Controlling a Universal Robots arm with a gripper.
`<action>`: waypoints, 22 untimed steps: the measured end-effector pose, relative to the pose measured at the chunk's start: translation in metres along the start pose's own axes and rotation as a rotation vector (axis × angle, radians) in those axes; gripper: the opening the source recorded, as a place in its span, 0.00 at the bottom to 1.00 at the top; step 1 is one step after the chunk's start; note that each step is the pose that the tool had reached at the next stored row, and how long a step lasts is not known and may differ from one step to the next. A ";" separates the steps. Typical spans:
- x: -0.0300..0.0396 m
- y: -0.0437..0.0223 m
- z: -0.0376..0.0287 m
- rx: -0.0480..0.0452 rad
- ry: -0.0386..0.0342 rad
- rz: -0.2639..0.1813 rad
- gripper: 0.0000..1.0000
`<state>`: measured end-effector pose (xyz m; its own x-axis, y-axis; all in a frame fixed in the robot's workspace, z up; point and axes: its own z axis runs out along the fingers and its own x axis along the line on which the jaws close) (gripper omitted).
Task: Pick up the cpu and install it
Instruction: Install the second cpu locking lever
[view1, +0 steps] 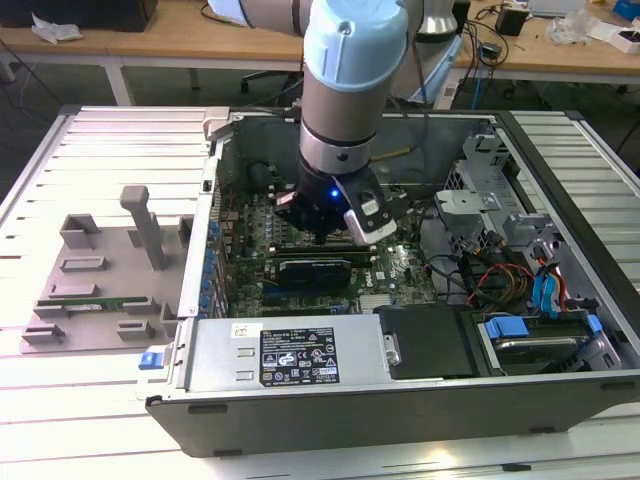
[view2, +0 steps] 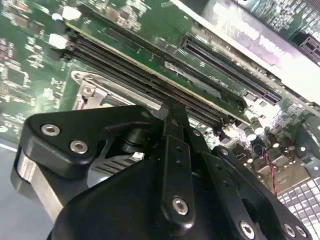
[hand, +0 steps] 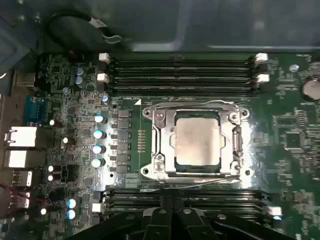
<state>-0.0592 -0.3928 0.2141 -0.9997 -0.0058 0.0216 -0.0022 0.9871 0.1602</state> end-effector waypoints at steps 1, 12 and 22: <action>0.0148 0.0068 0.0079 0.0058 0.0019 -0.011 0.11; 0.0190 0.0222 -0.0068 0.0470 -0.0112 -0.040 0.11; 0.0189 0.0281 -0.0421 0.0477 -0.0143 -0.040 0.11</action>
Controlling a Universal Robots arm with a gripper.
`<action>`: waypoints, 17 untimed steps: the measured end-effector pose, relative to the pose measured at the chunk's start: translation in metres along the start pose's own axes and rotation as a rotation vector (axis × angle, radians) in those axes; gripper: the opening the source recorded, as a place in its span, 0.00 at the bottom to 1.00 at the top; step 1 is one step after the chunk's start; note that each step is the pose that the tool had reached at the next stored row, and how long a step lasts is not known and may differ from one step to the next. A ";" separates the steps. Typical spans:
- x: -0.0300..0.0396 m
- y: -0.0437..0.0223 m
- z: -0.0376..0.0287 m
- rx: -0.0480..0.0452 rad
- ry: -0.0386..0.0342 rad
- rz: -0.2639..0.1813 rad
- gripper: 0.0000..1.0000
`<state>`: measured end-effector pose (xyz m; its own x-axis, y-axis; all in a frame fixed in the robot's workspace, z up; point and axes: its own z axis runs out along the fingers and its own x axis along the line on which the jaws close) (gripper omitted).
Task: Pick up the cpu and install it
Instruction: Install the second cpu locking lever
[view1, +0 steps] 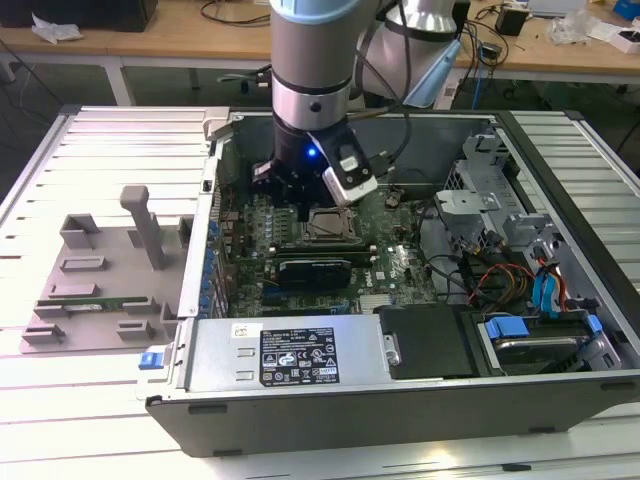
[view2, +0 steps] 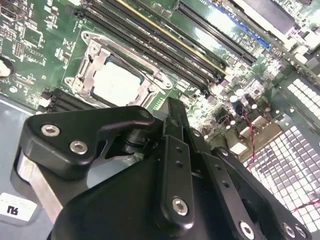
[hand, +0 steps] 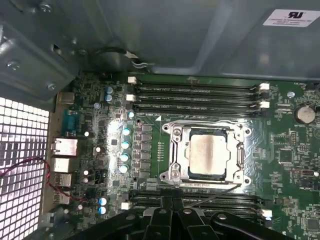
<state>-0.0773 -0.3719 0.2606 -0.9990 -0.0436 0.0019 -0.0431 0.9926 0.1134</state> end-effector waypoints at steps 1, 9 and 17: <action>-0.0043 -0.0002 0.0000 -0.0002 0.0074 0.001 0.11; -0.0426 -0.0027 0.0067 -0.0029 0.0700 0.008 0.11; -0.0415 -0.0087 0.0254 -0.0061 0.0771 0.009 0.11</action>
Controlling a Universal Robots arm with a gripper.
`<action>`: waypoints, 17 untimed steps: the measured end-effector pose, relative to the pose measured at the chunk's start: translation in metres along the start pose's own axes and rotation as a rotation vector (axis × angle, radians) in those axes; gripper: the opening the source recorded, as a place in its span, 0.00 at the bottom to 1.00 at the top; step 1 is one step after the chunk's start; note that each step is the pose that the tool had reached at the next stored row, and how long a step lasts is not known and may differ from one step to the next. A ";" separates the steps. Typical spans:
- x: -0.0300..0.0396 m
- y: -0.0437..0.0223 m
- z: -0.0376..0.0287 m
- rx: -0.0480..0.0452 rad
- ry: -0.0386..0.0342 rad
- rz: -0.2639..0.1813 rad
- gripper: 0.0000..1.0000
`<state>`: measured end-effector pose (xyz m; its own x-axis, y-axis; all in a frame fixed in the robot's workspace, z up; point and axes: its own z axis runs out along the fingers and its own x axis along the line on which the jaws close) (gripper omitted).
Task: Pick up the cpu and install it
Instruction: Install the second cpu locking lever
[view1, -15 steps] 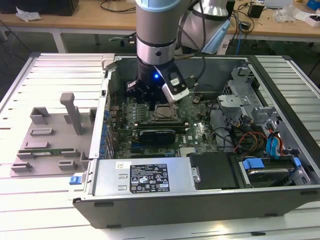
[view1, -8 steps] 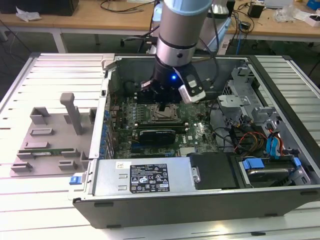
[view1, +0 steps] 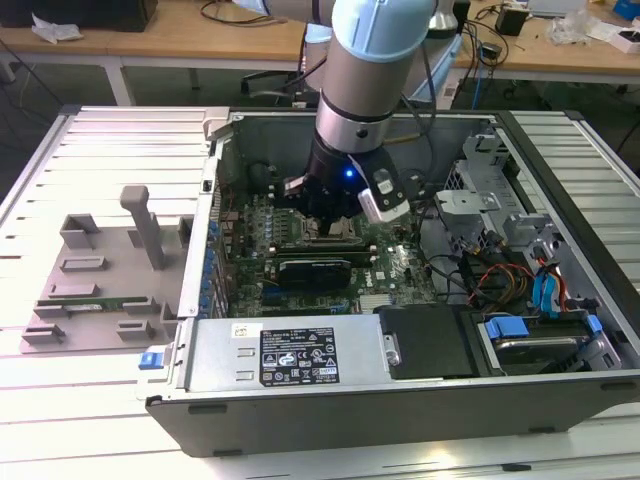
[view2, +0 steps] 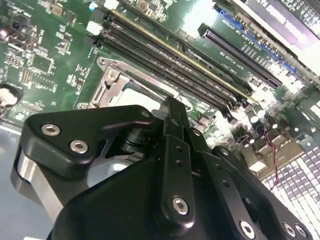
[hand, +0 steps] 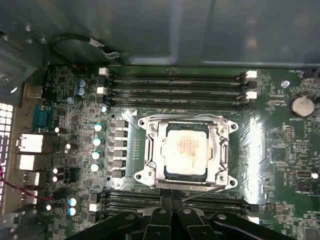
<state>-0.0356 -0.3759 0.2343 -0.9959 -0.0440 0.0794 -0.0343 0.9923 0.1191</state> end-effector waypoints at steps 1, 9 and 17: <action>0.0007 -0.0011 0.0033 0.0001 0.0000 0.000 0.11; 0.0160 -0.0035 0.0269 0.0000 0.0000 0.000 0.11; 0.0342 -0.0014 0.0377 -0.0003 -0.0009 0.000 0.11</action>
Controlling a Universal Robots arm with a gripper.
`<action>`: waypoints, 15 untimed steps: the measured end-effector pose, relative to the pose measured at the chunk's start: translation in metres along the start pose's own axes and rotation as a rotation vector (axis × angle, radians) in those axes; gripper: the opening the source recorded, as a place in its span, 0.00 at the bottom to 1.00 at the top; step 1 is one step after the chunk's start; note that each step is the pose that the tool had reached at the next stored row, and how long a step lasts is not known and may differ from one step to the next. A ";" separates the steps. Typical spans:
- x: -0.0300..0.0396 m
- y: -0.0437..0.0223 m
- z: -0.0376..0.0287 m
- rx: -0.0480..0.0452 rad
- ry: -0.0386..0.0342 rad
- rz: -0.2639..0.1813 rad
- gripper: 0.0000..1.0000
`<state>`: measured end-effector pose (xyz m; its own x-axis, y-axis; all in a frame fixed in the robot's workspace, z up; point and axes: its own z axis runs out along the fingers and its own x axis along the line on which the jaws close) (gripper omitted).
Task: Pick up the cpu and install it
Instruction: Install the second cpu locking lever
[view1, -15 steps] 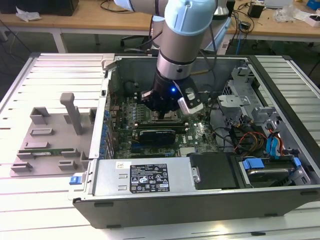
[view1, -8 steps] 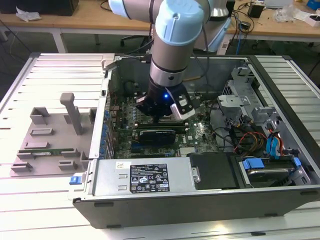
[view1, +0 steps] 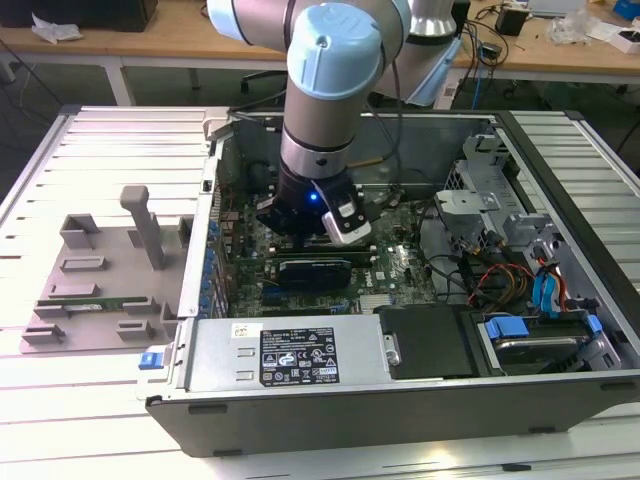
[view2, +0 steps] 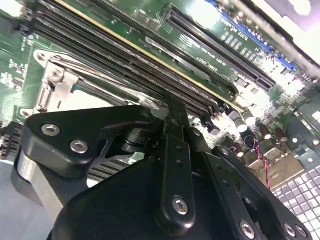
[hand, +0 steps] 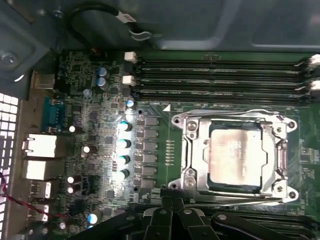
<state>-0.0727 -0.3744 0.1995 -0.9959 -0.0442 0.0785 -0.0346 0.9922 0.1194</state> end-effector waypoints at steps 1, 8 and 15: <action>0.0006 0.0000 0.0000 0.0000 -0.0017 0.000 0.11; -0.0001 0.0010 -0.0078 -0.0002 -0.0036 0.000 0.11; -0.0028 0.0014 -0.0164 -0.0263 0.0040 -0.002 0.11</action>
<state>-0.0687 -0.3748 0.2158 -0.9955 -0.0463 0.0823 -0.0340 0.9888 0.1455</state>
